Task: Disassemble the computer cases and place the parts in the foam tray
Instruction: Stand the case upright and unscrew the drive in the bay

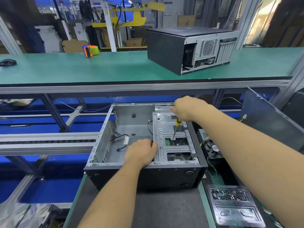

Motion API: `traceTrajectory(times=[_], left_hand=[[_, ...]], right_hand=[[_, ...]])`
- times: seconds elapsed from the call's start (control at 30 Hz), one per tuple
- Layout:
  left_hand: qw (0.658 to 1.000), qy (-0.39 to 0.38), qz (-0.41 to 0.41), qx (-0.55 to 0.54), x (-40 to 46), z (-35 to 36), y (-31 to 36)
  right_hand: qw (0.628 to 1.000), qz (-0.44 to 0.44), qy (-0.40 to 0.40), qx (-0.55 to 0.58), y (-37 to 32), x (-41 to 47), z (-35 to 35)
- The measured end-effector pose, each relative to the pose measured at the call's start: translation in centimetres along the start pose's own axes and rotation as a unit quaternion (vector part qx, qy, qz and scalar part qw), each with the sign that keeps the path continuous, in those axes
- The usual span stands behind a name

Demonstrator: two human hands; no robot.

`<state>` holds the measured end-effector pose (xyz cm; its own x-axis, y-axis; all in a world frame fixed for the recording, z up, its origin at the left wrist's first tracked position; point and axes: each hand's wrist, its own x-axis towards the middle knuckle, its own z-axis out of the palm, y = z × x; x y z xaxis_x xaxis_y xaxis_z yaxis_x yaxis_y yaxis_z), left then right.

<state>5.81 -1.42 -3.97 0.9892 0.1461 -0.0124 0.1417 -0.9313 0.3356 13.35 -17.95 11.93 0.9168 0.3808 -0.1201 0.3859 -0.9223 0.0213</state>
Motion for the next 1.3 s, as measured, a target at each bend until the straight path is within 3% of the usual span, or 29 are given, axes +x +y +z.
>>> traceTrajectory(times=[0.2,0.43,0.67,1.07,1.3], left_hand=[[1.0,-0.006,-0.004,0.0,0.18,0.04,0.02],[1.0,-0.006,-0.007,-0.003,0.16,0.0,-0.01],[1.0,-0.008,-0.007,-0.002,0.09,-0.01,0.09],[1.0,-0.01,-0.008,-0.004,0.06,-0.06,0.08],[1.0,-0.008,-0.01,-0.004,-0.08,-0.18,0.17]], right_hand=[[1.0,-0.01,0.01,0.005,0.39,0.38,0.18],[0.994,-0.08,-0.038,0.069,0.78,0.25,-0.07],[1.0,-0.003,0.009,-0.009,0.59,0.52,0.16],[0.993,-0.094,-0.037,0.069,0.4,0.3,-0.01],[0.999,-0.004,0.028,-0.018,0.29,0.52,0.49]])
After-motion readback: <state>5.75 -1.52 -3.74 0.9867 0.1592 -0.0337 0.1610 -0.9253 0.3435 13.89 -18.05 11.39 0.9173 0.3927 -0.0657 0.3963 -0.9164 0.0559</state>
